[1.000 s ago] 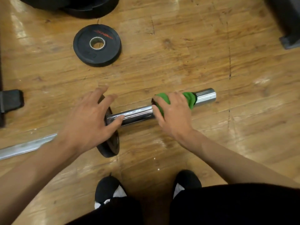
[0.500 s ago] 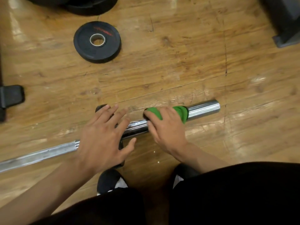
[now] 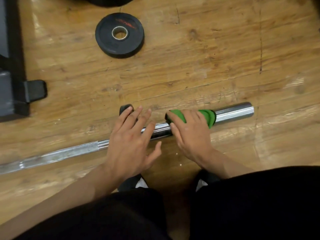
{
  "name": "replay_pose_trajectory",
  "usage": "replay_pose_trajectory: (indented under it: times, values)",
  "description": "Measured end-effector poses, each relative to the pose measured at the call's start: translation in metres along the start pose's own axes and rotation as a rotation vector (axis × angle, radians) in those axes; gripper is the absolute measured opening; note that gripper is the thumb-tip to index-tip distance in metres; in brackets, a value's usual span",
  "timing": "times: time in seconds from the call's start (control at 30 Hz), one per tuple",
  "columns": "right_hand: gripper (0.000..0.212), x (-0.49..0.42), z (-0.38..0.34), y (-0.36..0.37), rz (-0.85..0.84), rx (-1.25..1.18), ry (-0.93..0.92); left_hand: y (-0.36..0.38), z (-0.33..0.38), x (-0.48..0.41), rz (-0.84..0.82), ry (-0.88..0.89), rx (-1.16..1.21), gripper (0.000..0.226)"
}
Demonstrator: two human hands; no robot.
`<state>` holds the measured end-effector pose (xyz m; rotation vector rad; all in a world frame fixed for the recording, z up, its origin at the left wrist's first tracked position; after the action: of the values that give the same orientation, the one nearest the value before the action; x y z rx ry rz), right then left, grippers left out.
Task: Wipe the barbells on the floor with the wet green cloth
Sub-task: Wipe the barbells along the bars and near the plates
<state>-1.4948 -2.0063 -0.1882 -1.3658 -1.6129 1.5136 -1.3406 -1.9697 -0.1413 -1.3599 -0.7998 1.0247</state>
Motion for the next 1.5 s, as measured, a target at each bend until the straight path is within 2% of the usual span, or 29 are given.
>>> replay_pose_trajectory:
  times: [0.07, 0.13, 0.3, 0.4, 0.43, 0.53, 0.6, 0.67, 0.77, 0.83, 0.9, 0.93, 1.07, 1.13, 1.2, 1.27, 1.37, 1.43, 1.5]
  values:
    - [0.043, -0.001, -0.013, 0.005, -0.042, -0.018, -0.188, -0.001, -0.002, 0.001, -0.010, 0.015, -0.014, 0.055]
    - [0.046, -0.003, 0.015, -0.001, -0.056, 0.011, -0.217, -0.003, -0.004, 0.000, -0.009, 0.024, -0.012, 0.054]
    - [0.047, 0.008, 0.124, -0.029, 0.044, 0.081, 0.179, -0.003, -0.007, 0.000, 0.043, -0.002, 0.023, 0.050]
    - [0.036, 0.005, 0.099, -0.022, 0.119, 0.105, 0.360, -0.004, -0.006, -0.001, 0.052, -0.023, 0.037, 0.047]
    - [0.033, 0.002, 0.073, -0.015, 0.133, 0.083, 0.324, -0.004, -0.006, -0.002, 0.058, -0.026, 0.036, 0.047]
    - [0.033, -0.005, -0.008, 0.002, 0.089, -0.018, 0.014, -0.004, -0.005, -0.004, 0.058, -0.013, 0.019, 0.049]
    - [0.040, -0.009, -0.013, 0.005, 0.023, -0.025, -0.166, -0.005, -0.007, -0.005, 0.063, -0.002, 0.013, 0.050]
    - [0.045, -0.007, 0.017, 0.001, -0.024, -0.006, -0.199, -0.005, -0.009, -0.006, 0.076, -0.001, 0.015, 0.051]
    - [0.043, 0.004, 0.103, -0.024, 0.092, 0.031, 0.002, -0.004, -0.009, -0.006, 0.100, -0.014, 0.043, 0.051]
    - [0.037, 0.006, 0.133, -0.031, 0.148, 0.056, 0.197, -0.003, -0.009, -0.006, 0.116, -0.031, 0.050, 0.050]
    - [0.033, 0.004, 0.116, -0.024, 0.181, 0.074, 0.357, -0.003, -0.009, -0.006, 0.124, -0.043, 0.053, 0.049]
    - [0.032, 0.002, 0.091, -0.017, 0.177, 0.062, 0.353, -0.003, -0.009, -0.006, 0.125, -0.046, 0.056, 0.049]
    - [0.032, -0.008, -0.014, 0.006, 0.087, -0.059, -0.018, -0.002, -0.009, -0.007, 0.118, -0.034, 0.052, 0.050]
    - [0.037, -0.015, -0.016, 0.007, 0.041, -0.058, -0.161, -0.002, -0.011, -0.008, 0.113, -0.021, 0.047, 0.051]
    - [0.041, -0.014, 0.011, 0.000, 0.014, -0.045, -0.207, -0.002, -0.014, -0.011, 0.099, -0.019, 0.049, 0.052]
    - [0.041, -0.007, 0.064, -0.014, 0.072, -0.043, -0.099, -0.002, -0.016, -0.014, 0.091, -0.034, 0.064, 0.051]
    - [0.045, 0.000, 0.130, -0.024, 0.099, 0.089, 0.175, -0.002, -0.021, -0.018, 0.105, -0.063, 0.076, 0.050]
    - [0.040, 0.002, 0.130, -0.019, 0.104, 0.122, 0.360, -0.001, -0.024, -0.021, 0.104, -0.078, 0.091, 0.050]
    - [0.036, -0.003, 0.095, -0.012, 0.128, 0.068, 0.350, 0.000, -0.024, -0.023, 0.102, -0.092, 0.103, 0.051]
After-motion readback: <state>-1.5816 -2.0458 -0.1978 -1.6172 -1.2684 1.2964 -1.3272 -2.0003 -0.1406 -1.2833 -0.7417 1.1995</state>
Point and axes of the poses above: each hand's wrist, its own x-axis away from the middle knuckle, its own y-axis out of the palm, z = x × y, the point moved 7 cm from there along -x, towards the middle knuckle, and after that the axes turned 6 degrees about z, right-handed, at the moved point
